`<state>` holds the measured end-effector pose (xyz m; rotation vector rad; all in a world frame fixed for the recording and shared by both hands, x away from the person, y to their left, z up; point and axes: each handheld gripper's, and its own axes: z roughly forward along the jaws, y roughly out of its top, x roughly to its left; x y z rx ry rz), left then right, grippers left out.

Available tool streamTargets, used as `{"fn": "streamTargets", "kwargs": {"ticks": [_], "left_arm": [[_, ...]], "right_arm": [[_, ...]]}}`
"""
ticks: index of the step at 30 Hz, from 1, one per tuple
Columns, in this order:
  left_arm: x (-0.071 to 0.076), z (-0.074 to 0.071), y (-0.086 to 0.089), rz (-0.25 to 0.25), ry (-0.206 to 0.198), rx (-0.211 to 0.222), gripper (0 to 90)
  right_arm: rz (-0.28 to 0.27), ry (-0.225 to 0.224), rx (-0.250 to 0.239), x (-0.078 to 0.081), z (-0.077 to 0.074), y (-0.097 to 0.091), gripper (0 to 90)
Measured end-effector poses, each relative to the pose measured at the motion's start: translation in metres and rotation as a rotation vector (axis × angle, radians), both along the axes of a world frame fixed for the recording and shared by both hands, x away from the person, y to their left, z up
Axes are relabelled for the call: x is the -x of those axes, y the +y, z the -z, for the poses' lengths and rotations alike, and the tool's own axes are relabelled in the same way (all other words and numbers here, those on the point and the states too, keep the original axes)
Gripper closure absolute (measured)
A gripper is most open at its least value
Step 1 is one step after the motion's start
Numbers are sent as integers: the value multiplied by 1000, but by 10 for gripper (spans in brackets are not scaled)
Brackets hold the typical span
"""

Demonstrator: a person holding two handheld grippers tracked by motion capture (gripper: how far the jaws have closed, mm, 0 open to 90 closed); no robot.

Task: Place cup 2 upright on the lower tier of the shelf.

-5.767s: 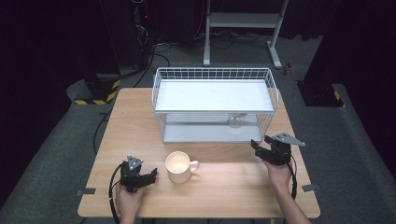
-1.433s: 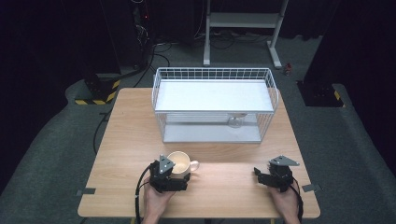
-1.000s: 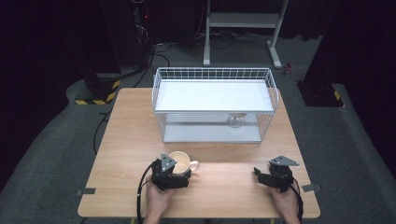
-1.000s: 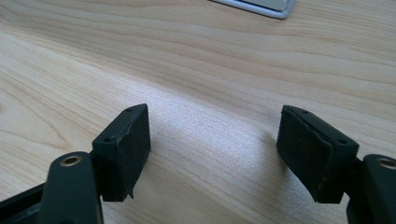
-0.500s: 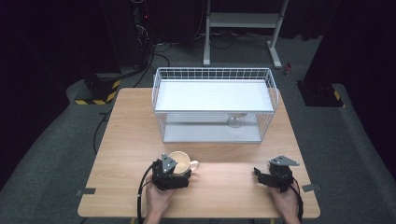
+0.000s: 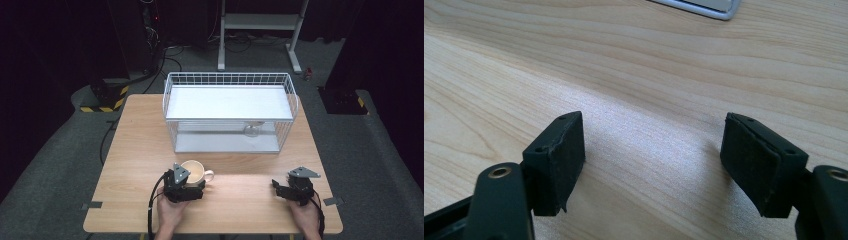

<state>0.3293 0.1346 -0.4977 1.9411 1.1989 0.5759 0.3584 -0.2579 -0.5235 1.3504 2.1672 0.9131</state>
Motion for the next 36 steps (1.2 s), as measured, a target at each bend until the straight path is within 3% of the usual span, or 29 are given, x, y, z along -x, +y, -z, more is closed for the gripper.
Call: {"fn": "streamTargets", "kwargs": {"ticks": [7,36], "left_arm": [[-4,-7,-5,8,-20,8,86],[-30,-26,-14,4,-22,13,88]], "right_arm": [[0,0,0,0,0,0,258],[0,0,1,0,0,0,257]]}}
